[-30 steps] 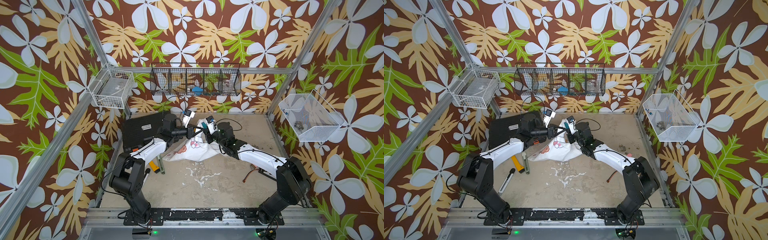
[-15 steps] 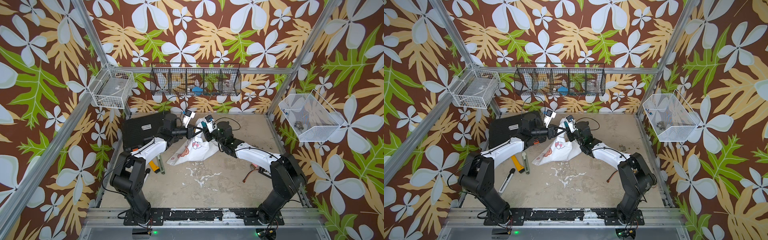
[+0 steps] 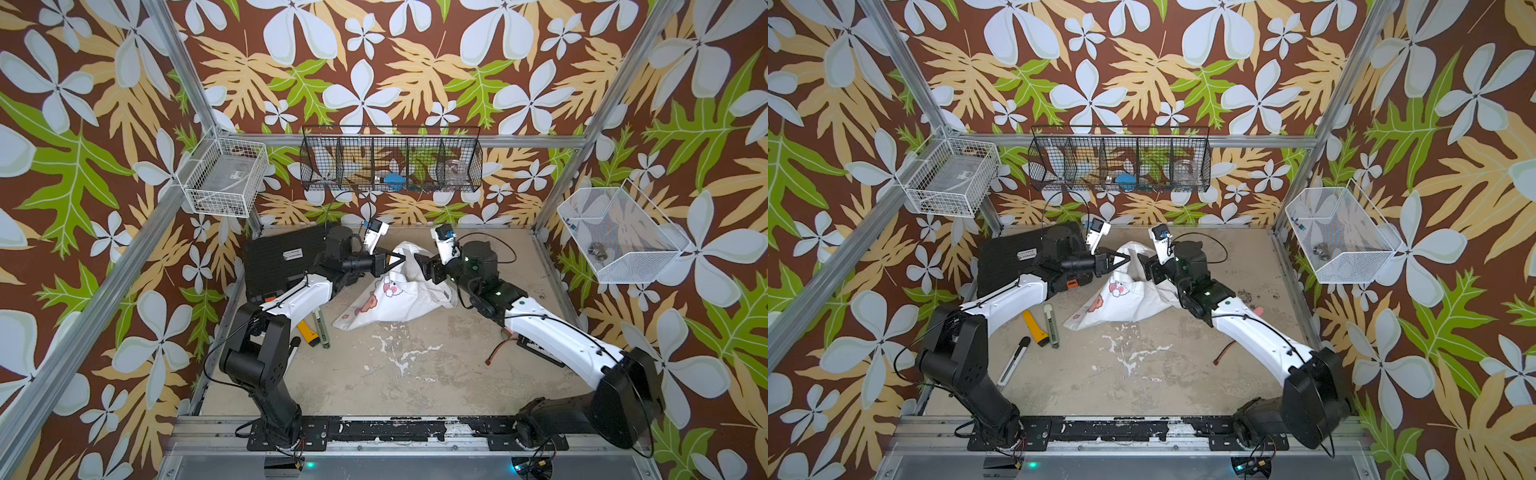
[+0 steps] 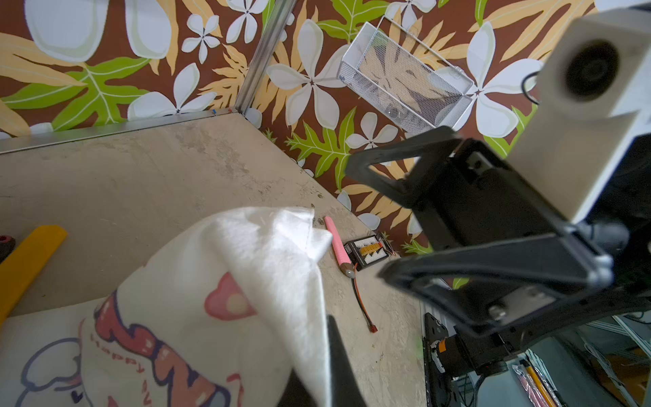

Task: Place the art knife into the pouch
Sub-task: Place the utility knife in the pouch, then pick up the utility knife at the center of the board.

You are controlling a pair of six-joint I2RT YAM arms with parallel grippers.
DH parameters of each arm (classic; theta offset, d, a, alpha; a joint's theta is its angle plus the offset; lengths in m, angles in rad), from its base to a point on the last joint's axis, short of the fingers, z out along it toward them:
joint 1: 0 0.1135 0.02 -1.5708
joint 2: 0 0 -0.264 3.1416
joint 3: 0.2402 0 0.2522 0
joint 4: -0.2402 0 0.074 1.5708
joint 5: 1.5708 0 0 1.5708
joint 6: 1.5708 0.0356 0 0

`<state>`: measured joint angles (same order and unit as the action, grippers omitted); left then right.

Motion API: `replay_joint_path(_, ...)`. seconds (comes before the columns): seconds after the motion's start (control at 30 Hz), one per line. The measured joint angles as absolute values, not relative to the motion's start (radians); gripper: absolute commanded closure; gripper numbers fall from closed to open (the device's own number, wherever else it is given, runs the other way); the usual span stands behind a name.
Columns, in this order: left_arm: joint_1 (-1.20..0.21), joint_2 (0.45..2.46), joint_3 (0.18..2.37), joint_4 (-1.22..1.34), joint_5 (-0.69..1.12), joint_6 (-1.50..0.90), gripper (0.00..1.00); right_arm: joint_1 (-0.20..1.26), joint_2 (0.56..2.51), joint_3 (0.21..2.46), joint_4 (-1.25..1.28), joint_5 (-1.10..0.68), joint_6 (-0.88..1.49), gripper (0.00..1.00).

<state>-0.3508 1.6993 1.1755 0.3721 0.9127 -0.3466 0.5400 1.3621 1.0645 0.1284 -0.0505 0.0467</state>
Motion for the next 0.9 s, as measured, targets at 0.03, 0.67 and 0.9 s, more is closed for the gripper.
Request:
replay_joint_path(0.03,-0.346,1.694,1.171,0.380,0.908,-0.363,1.00,0.534,1.334,1.066,0.099,-0.044,0.062,0.25)
replay_joint_path(0.67,-0.416,1.555,0.817,0.514,0.796,-0.499,1.00,0.298,1.868,1.625,-0.374,-0.184,0.185,0.27)
replay_joint_path(0.9,-0.460,1.705,0.770,0.588,0.793,-0.544,1.00,0.276,2.023,1.737,-0.410,-0.273,0.196,0.28)
